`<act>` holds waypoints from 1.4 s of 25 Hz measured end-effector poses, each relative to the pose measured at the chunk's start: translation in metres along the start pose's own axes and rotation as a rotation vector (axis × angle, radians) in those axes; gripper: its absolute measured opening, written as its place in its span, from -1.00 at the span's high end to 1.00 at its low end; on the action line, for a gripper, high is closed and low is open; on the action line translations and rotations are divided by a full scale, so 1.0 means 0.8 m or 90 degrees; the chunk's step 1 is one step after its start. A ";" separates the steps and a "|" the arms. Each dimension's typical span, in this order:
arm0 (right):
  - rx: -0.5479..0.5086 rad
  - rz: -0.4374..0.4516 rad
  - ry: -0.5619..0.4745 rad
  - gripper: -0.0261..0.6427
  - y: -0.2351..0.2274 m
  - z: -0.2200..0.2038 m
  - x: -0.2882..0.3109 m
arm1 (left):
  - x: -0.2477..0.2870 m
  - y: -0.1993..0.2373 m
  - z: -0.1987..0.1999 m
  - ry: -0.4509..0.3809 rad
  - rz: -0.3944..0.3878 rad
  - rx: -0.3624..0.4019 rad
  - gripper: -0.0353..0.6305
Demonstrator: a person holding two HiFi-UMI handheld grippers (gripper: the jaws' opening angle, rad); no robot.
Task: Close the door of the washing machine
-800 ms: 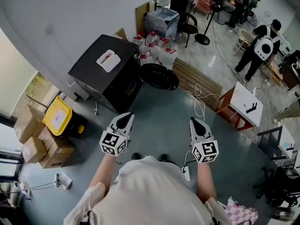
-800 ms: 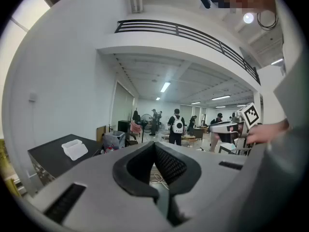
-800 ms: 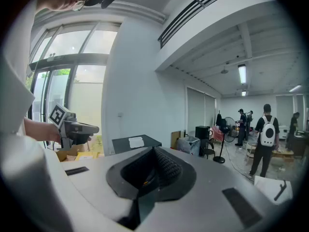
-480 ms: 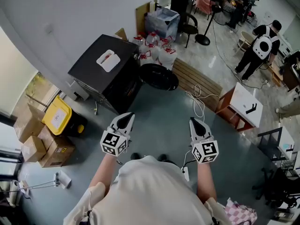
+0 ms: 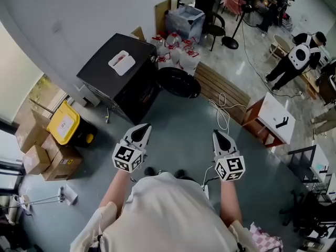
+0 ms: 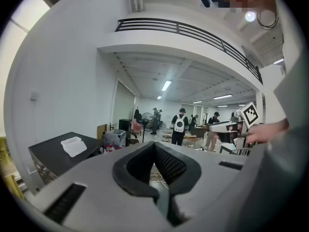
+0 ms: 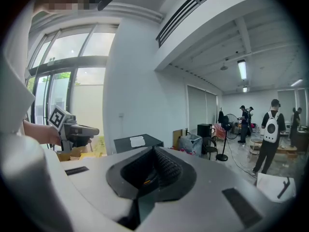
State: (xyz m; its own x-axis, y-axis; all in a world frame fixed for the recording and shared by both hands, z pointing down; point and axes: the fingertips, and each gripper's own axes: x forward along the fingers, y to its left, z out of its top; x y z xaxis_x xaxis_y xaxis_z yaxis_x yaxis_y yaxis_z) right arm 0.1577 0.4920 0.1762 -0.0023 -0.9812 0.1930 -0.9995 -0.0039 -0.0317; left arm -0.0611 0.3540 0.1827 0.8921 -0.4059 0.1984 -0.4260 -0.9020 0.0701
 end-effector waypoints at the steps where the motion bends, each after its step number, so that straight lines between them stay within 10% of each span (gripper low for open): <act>1: -0.001 0.003 0.000 0.83 -0.002 -0.001 -0.002 | 0.001 -0.003 -0.001 0.001 0.002 -0.001 0.87; 35: 0.005 0.066 0.031 0.67 -0.118 -0.045 0.010 | 0.094 -0.064 -0.030 0.034 0.058 -0.017 0.87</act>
State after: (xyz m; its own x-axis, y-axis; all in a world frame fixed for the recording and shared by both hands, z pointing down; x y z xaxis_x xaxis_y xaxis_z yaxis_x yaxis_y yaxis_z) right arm 0.2510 0.4916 0.2158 -0.1082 -0.9657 0.2361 -0.9934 0.0961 -0.0623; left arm 0.0242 0.3731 0.2175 0.8407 -0.4764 0.2574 -0.5090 -0.8575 0.0754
